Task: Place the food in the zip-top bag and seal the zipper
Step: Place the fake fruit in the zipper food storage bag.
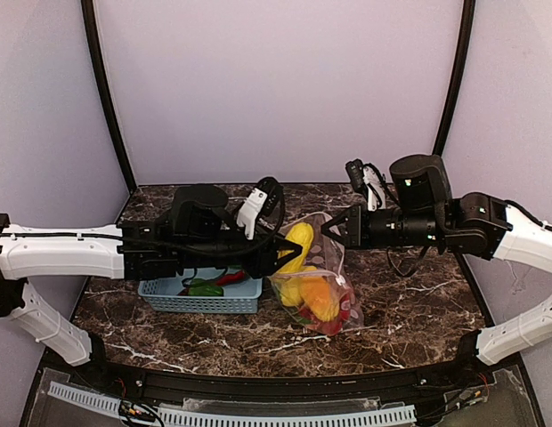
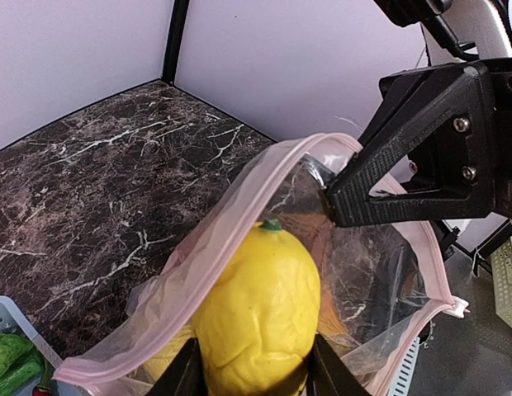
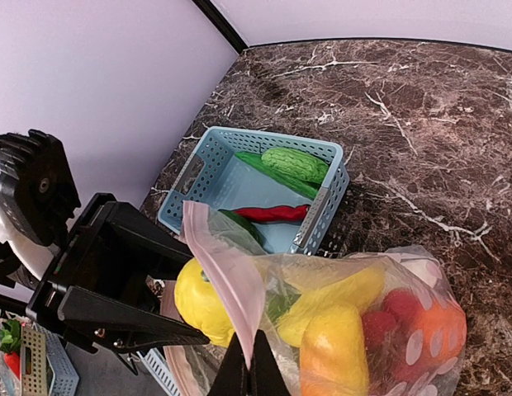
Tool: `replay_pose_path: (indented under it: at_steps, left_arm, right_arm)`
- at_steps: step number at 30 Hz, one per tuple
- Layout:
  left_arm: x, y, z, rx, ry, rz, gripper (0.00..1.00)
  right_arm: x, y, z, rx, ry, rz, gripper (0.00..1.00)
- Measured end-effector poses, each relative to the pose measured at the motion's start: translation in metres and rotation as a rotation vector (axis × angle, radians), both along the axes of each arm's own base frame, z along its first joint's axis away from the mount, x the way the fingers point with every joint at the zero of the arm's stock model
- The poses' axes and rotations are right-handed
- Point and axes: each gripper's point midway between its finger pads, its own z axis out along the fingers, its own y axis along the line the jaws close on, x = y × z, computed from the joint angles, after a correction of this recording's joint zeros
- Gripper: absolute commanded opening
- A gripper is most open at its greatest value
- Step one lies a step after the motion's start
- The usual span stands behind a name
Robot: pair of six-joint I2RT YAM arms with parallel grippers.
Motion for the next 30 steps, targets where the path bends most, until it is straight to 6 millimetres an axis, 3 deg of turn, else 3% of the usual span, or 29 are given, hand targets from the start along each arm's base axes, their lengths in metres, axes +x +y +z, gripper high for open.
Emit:
replay_pose_path:
  at_steps: [7, 19, 24, 30]
  left_arm:
    - [0.002, -0.005, -0.008, 0.052, 0.023, -0.003, 0.48]
    - [-0.002, -0.007, 0.002, 0.057, 0.041, -0.026, 0.70]
    - [-0.006, -0.004, 0.024, 0.018, 0.098, -0.012, 0.74]
    - [-0.012, 0.028, 0.053, -0.010, 0.189, 0.080, 0.78]
  right_arm:
    - [0.000, 0.000, 0.000, 0.001, 0.000, 0.000, 0.00]
    - [0.000, 0.000, 0.000, 0.000, 0.000, -0.001, 0.00]
    - [0.000, 0.000, 0.000, 0.000, 0.000, -0.001, 0.00]
    - [0.000, 0.000, 0.000, 0.000, 0.000, -0.001, 0.00]
